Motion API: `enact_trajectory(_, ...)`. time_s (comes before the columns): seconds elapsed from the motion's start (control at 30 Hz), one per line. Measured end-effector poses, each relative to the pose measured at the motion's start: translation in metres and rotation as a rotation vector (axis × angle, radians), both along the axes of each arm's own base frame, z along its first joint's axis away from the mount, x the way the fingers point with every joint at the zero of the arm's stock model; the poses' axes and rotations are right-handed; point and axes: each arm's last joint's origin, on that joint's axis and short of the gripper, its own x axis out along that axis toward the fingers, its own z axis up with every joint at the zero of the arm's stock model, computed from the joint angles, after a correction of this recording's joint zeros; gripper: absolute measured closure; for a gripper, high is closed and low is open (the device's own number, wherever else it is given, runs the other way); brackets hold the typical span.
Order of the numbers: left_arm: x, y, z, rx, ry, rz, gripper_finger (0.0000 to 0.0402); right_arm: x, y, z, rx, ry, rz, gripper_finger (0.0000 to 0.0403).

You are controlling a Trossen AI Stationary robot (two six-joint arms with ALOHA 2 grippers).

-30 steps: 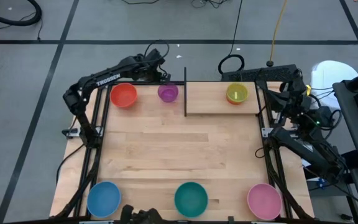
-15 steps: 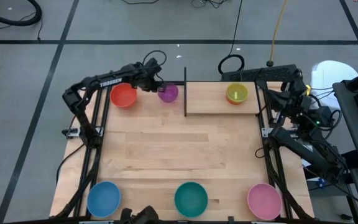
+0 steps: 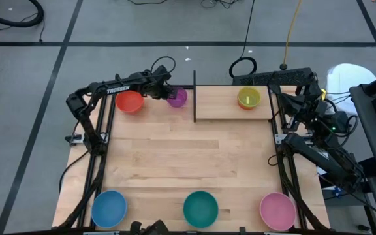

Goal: Place and stack bowls onto a shelf
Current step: Stack the small purple bowl on top of the small yellow bowl on the shelf

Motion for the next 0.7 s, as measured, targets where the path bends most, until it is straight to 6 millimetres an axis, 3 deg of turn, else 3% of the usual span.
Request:
enact_trajectory(0.43, 0.001, 0.0, -0.004, 0.015, -0.021, 0.055, 0.0328, 0.0, 0.0, 0.0, 0.0, 0.0, 0.0, 0.0403)
enact_trajectory(0.7, 0.011, 0.004, -0.03, -0.032, 0.0, 0.065, 0.0328, -0.001, 0.001, 0.002, -0.015, -0.013, -0.003, 0.0403)
